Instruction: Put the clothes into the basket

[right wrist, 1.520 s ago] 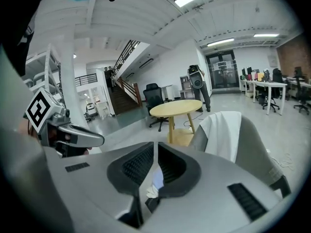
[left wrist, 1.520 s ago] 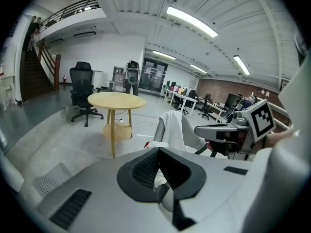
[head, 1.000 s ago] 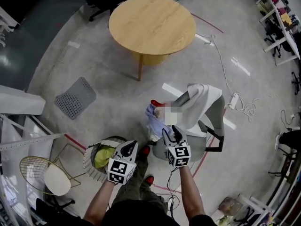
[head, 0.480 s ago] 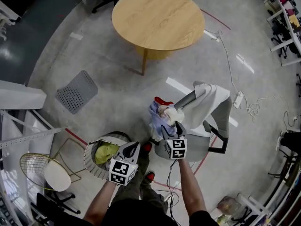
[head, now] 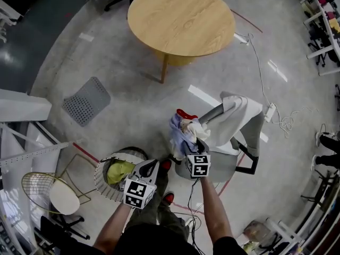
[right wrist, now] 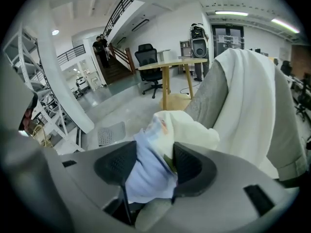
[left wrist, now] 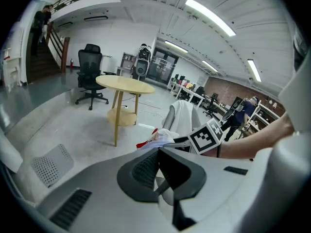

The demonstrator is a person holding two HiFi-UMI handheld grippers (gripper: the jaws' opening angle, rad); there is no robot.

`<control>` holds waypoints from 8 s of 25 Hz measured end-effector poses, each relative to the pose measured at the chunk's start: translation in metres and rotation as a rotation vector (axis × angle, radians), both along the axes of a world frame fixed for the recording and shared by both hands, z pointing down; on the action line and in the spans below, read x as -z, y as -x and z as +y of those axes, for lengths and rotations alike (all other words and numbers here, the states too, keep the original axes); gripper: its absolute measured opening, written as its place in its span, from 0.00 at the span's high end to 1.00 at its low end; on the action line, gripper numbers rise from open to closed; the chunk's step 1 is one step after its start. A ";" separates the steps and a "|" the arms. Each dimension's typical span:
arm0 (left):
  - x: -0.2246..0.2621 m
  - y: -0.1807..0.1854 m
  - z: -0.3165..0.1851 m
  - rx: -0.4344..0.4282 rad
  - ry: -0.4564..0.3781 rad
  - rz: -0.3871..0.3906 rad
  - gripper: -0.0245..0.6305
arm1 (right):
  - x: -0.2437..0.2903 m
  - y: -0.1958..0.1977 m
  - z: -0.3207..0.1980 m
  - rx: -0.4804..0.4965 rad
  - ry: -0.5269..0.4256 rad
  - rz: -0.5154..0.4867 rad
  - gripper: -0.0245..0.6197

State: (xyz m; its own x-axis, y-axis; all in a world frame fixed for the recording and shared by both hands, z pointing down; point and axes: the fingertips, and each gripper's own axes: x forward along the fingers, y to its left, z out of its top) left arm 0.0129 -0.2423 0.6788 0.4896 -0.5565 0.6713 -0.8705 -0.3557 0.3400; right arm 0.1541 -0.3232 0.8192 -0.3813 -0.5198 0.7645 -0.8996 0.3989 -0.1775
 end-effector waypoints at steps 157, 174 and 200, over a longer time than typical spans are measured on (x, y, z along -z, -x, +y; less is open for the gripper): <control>0.011 0.275 0.373 0.593 -0.138 -0.102 0.95 | 0.137 0.319 0.366 0.587 -0.217 -0.298 0.65; 0.164 0.177 0.370 0.454 -0.369 -0.117 0.95 | 0.308 0.227 0.397 0.492 -0.455 -0.393 0.87; 0.245 -0.102 0.304 -0.008 -0.537 -0.031 0.95 | 0.386 -0.098 0.381 -0.054 -0.650 -0.263 0.90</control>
